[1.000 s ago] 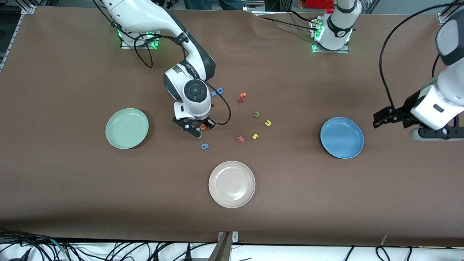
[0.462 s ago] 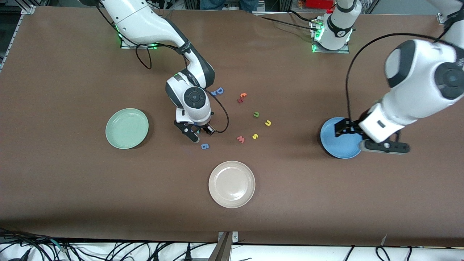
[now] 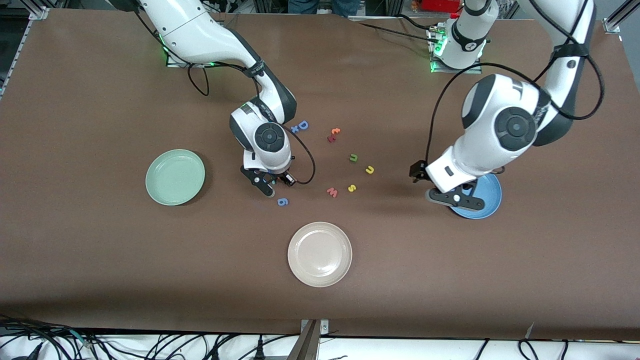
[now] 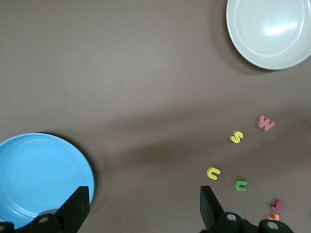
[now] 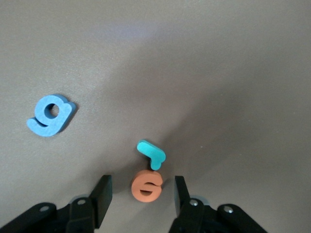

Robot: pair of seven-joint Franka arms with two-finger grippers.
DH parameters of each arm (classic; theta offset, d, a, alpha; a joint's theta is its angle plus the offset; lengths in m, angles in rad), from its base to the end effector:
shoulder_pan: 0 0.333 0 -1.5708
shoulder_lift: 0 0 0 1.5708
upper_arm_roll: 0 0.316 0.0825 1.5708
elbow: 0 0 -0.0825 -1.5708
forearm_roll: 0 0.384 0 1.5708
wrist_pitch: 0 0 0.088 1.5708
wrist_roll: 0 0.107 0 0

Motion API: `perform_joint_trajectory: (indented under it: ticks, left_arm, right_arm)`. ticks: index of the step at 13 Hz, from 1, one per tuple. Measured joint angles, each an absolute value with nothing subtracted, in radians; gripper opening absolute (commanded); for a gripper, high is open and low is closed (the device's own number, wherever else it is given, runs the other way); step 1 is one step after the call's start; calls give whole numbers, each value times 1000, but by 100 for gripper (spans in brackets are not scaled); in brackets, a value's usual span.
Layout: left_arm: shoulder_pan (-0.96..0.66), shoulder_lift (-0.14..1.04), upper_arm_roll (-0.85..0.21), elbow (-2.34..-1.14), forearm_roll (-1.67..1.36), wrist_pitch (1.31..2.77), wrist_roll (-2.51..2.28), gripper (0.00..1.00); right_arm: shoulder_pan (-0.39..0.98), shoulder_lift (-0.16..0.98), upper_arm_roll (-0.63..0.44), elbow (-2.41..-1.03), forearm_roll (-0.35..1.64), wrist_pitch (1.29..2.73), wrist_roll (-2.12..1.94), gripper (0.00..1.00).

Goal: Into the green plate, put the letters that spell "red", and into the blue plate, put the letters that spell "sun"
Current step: 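Lower the right gripper to the e while the left gripper reaches the letters, then grasp the orange e with the right gripper and lift it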

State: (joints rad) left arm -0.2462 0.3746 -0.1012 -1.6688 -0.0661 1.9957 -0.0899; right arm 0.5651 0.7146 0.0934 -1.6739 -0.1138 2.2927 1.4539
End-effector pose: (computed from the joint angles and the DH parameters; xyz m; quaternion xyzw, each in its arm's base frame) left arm 0.6164 -0.2205 0.3859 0.9924 -0.1110 -0.0330 0.0422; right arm 0.5351 0.4033 0.1806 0.9320 -0.3594 -0.0139 0.0446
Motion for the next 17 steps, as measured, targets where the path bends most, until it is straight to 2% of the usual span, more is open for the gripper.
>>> perform_joint_trajectory:
  ticks: [1,6,7,11,14,17]
  left_arm:
    - [-262,391,-101,-1672,-66,2005,-60,96]
    - [-339,491,-82,-1728,-66,2176,228,100]
    - [-341,501,-79,-1730,-66,2178,285,100]
    - [-374,529,-77,-1761,-66,2183,364,100]
    - [-430,558,-77,-1784,-66,2223,326,100]
    - [-437,577,-75,-1785,-66,2236,310,98]
  right_arm:
    - [565,715,94,-1674,-114,2291,1454,58]
    - [566,715,94,-1675,-114,2289,1455,53]
    - [566,715,94,-1676,-114,2288,1455,49]
    - [566,716,94,-1676,-114,2288,1455,23]
    - [566,715,94,-1676,-114,2288,1455,13]
    - [566,715,94,-1676,-114,2288,1455,13]
